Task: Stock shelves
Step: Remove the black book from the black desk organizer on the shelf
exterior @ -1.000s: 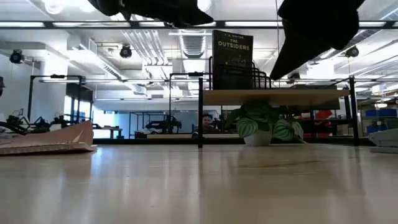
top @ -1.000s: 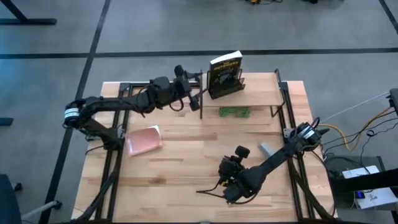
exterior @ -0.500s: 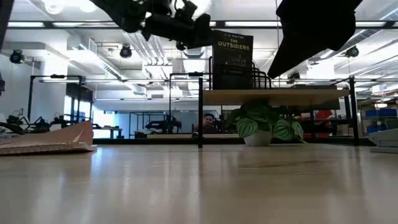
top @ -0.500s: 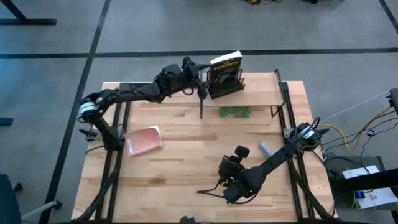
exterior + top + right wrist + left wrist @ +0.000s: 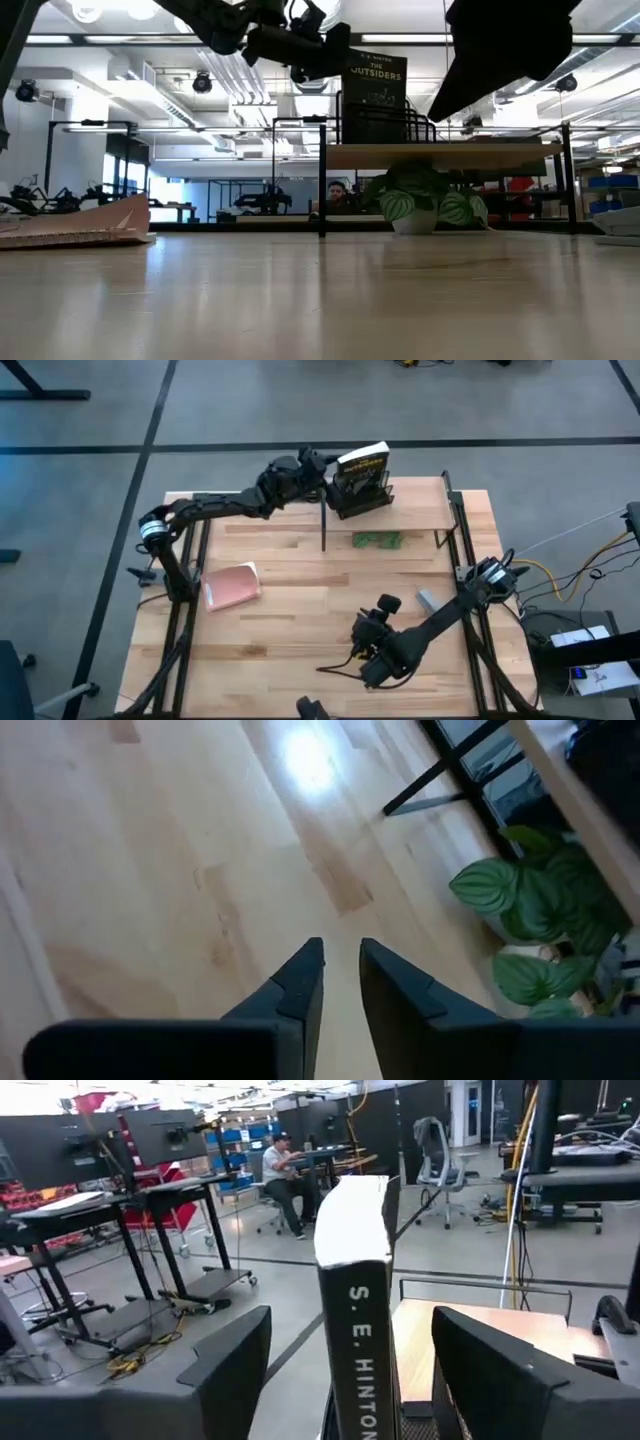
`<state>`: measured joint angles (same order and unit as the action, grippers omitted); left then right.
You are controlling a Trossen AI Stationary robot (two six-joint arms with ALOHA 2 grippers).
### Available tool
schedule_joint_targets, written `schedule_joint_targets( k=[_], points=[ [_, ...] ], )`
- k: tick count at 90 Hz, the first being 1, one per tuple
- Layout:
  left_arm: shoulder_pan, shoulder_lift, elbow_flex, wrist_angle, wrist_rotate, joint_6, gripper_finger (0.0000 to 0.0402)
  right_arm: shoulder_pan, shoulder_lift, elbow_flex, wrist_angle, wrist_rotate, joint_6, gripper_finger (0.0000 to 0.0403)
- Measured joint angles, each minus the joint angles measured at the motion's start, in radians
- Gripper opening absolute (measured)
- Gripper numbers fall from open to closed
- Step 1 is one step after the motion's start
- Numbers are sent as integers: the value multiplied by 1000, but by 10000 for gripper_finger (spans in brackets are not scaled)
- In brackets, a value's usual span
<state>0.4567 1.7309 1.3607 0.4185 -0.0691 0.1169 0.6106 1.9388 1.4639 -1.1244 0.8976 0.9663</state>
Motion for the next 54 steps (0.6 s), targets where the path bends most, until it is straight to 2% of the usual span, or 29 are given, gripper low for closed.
schedule_joint_targets(
  k=[30, 54],
  points=[
    [3, 0, -7, 0, 19, -40, 168, -23, 0, 0, -10, 101, -116, 48],
    [3, 0, -7, 4, 22, -28, 106, -83, 0, 0, -28, 122, -170, 62]
  ],
)
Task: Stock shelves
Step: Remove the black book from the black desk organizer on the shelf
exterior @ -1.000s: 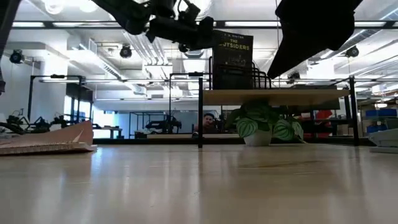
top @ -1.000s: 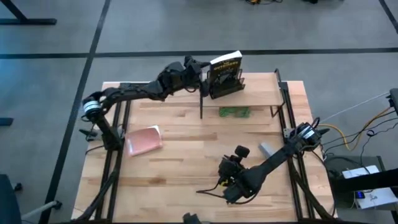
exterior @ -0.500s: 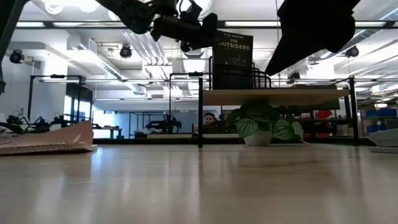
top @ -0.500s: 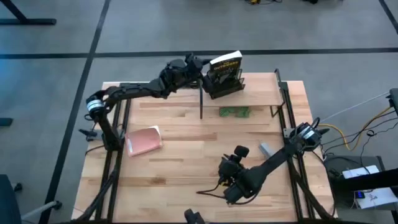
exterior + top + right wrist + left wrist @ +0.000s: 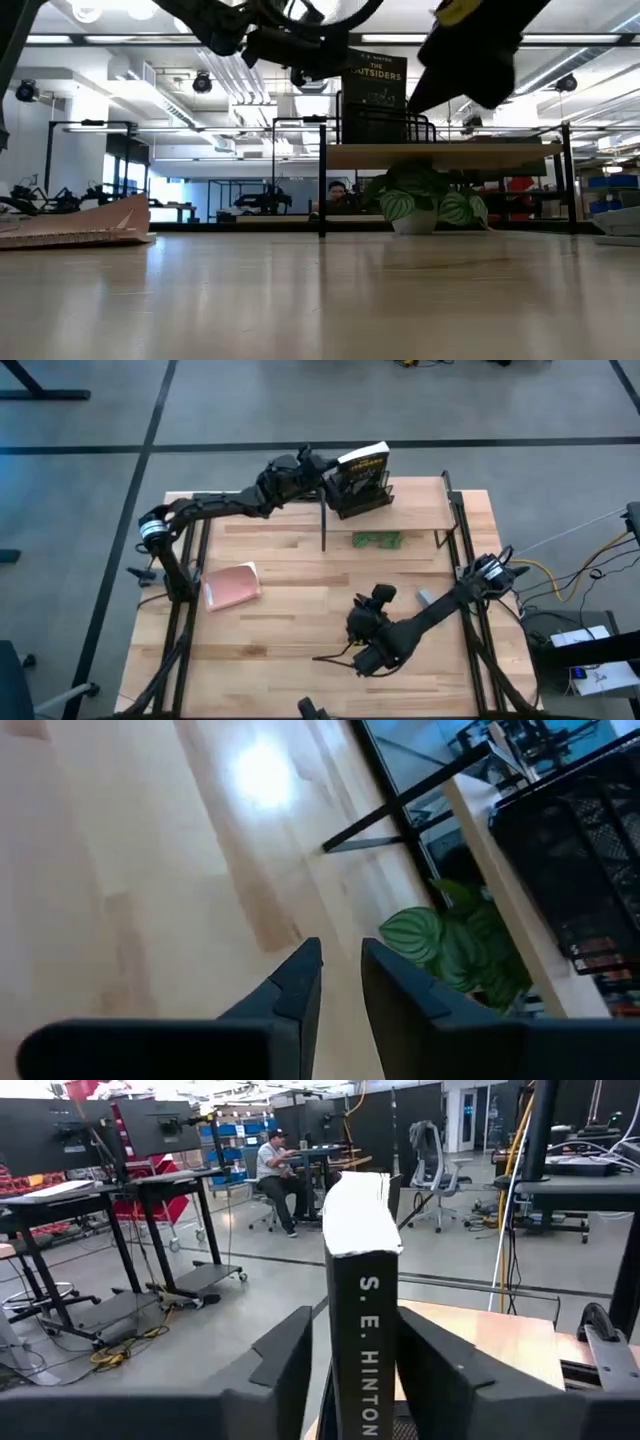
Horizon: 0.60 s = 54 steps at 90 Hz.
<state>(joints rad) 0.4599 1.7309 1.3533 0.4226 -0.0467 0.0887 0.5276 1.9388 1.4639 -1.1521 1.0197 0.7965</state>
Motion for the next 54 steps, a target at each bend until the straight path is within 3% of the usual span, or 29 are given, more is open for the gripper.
schedule_joint_targets(
  k=[31, 54],
  points=[
    [-1, 25, 8, 28, 2, 7, 40, -51, 0, 0, -1, 2, -48, 80],
    [-1, 25, 8, 49, 1, 7, 49, -51, 0, 0, -4, 3, -57, 71]
  ],
)
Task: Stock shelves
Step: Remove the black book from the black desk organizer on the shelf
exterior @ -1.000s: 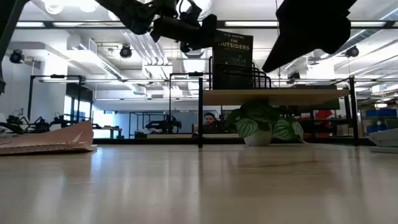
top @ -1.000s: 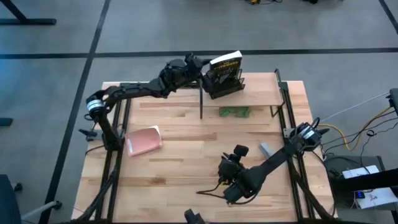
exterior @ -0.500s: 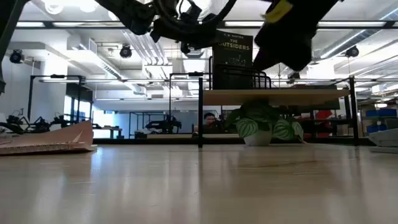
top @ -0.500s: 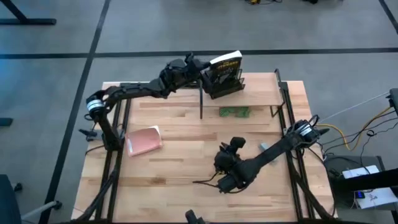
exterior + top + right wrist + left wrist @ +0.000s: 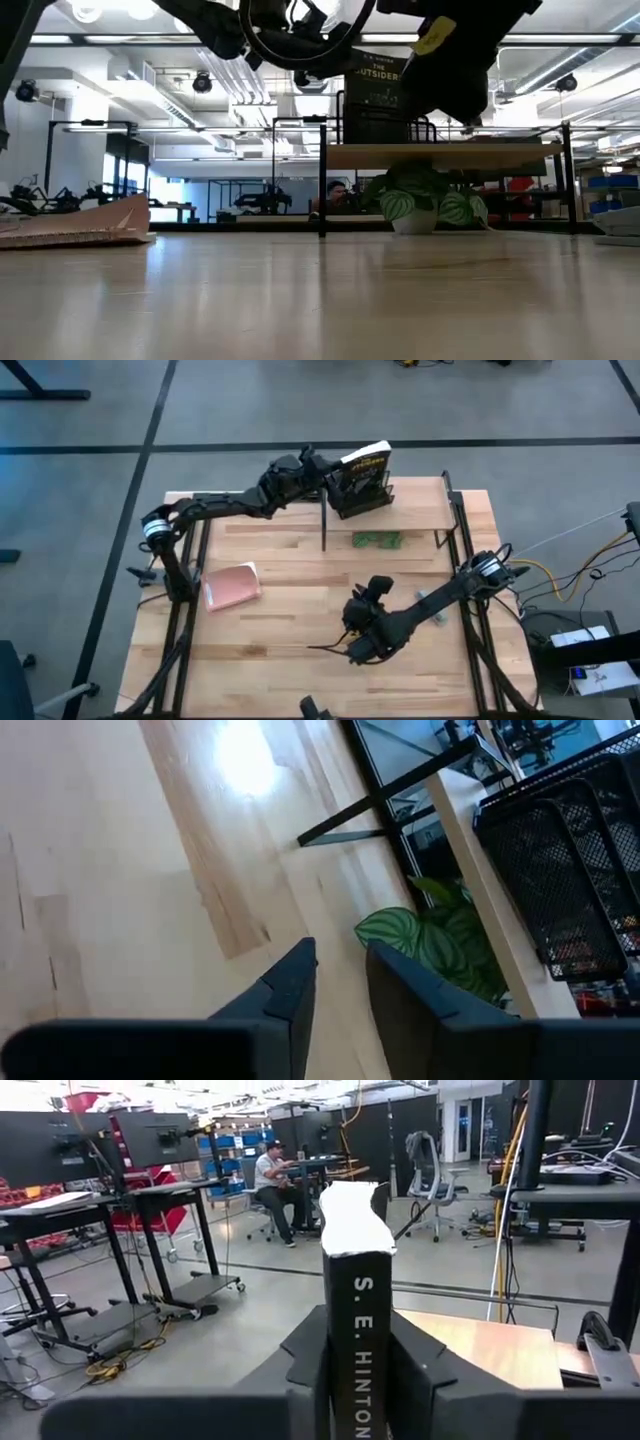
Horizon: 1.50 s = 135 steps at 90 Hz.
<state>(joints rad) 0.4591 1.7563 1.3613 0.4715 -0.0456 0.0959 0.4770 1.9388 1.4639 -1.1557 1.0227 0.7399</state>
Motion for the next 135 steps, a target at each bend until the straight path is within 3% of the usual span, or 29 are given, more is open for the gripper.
schedule_joint_targets(
  k=[34, 57, 84, 135],
  points=[
    [0, -4, 0, 52, 0, 0, 43, 0, 0, -1, -2, 0, 0, 48],
    [0, -26, 0, 59, 3, -4, 42, 0, 0, -1, -3, 0, 5, 59],
    [-7, -119, 0, -2, 12, -4, 42, 0, 0, -2, -4, 0, 18, 73],
    [-35, -330, 0, -189, 63, 27, 45, 0, 0, -2, -4, -2, 20, 46]
  ],
)
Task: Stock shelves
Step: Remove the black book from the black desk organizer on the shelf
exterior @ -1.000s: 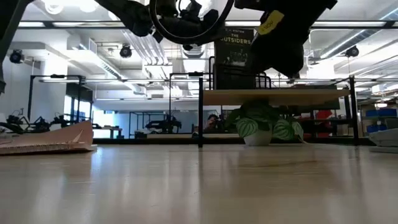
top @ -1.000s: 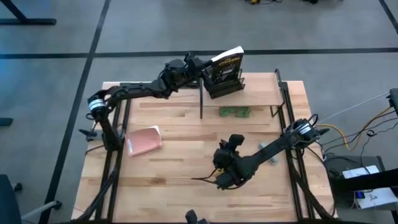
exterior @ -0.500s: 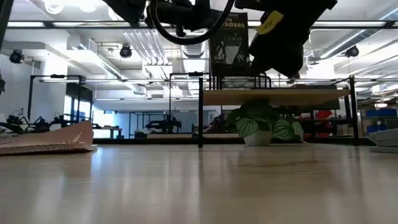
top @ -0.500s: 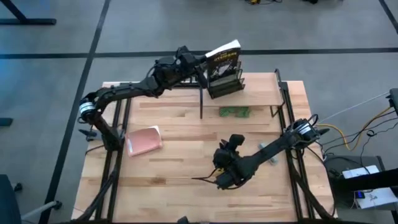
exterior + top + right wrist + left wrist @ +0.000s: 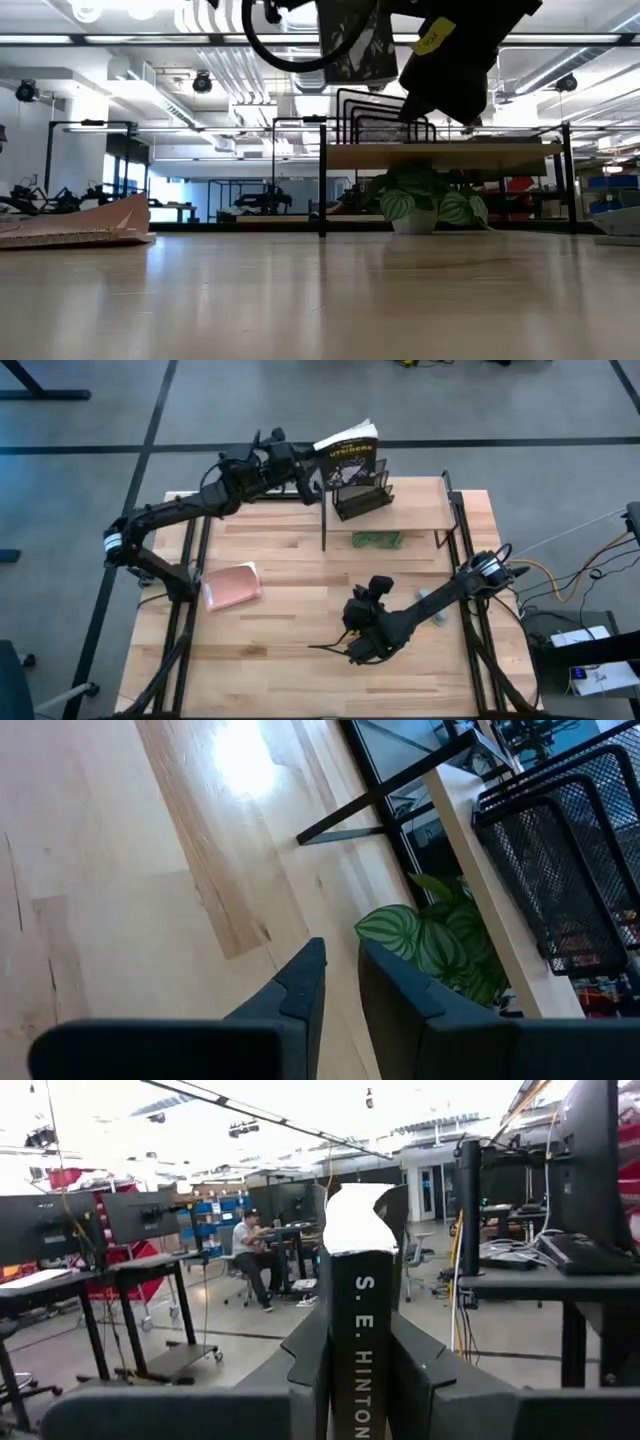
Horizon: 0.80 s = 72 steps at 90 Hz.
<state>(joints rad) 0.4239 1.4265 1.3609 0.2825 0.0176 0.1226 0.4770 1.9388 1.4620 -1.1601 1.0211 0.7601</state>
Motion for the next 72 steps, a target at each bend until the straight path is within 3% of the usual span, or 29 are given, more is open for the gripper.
schedule_joint_targets(
  k=[29, 42, 60, 72],
  points=[
    [-25, -136, 0, -287, 10, 71, 46, 0, 0, 0, 1, -3, 0, 67],
    [-42, -206, 0, -419, 72, 93, 46, 0, 0, 0, 1, -3, -1, 71],
    [-70, -290, 0, -654, 235, 104, 45, 0, 0, 0, 1, -3, -4, 60],
    [-104, -303, -5, -815, 264, 105, 45, 0, 0, 0, 0, -1, -48, 52]
  ],
)
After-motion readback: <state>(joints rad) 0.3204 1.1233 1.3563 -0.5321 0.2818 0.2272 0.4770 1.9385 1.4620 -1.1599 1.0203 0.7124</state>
